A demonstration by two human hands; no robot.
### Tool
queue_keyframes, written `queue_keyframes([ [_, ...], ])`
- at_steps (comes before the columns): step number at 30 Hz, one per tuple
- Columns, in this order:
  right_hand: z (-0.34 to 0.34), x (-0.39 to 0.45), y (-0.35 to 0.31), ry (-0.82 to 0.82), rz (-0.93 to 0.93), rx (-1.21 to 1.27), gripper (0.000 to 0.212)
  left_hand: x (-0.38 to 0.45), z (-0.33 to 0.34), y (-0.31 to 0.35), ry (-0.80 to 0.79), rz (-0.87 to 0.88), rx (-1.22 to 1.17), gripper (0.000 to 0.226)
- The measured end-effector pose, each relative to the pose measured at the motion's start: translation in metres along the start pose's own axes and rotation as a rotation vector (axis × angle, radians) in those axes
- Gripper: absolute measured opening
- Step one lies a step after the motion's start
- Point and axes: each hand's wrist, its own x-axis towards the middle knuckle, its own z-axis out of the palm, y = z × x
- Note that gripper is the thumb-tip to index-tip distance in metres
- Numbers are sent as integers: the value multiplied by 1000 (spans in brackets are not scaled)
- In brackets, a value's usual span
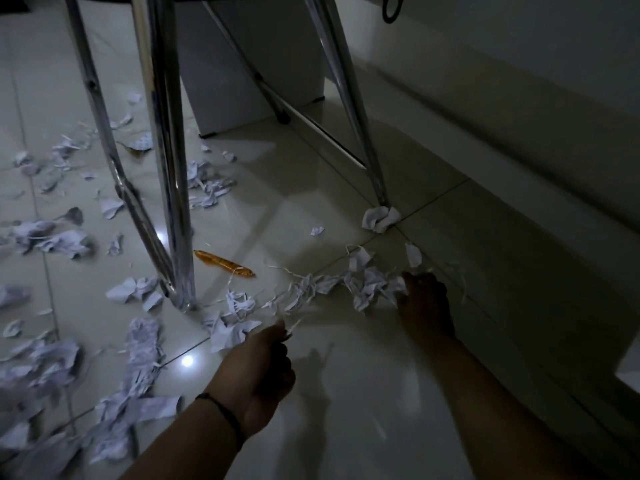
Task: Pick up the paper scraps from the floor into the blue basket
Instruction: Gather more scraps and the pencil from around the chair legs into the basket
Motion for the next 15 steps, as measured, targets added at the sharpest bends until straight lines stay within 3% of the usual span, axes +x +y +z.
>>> queue_keyframes([
  [2, 4, -11, -2, 79, -6, -4, 37, -2, 1, -4, 19, -25, -20, 15],
  [5, -16, -29, -18, 180, 49, 271, 35, -4, 2, -11, -1, -34, -85, 15],
  [8, -47, -68, -61, 349, -138, 536, 30, -6, 7, -12, -9, -77, -178, 19],
  [10, -62, -98, -91, 265, -328, 596, 31, -7, 8, -10, -65, -102, -236, 28],
  [13, -71, -128, -127, 23, -446, 540, 32, -10, 7, -4, -258, -39, -211, 40],
  [15, -71, -135, -139, 119, -554, 425, 23, -11, 4, 0, -315, -8, -244, 38],
])
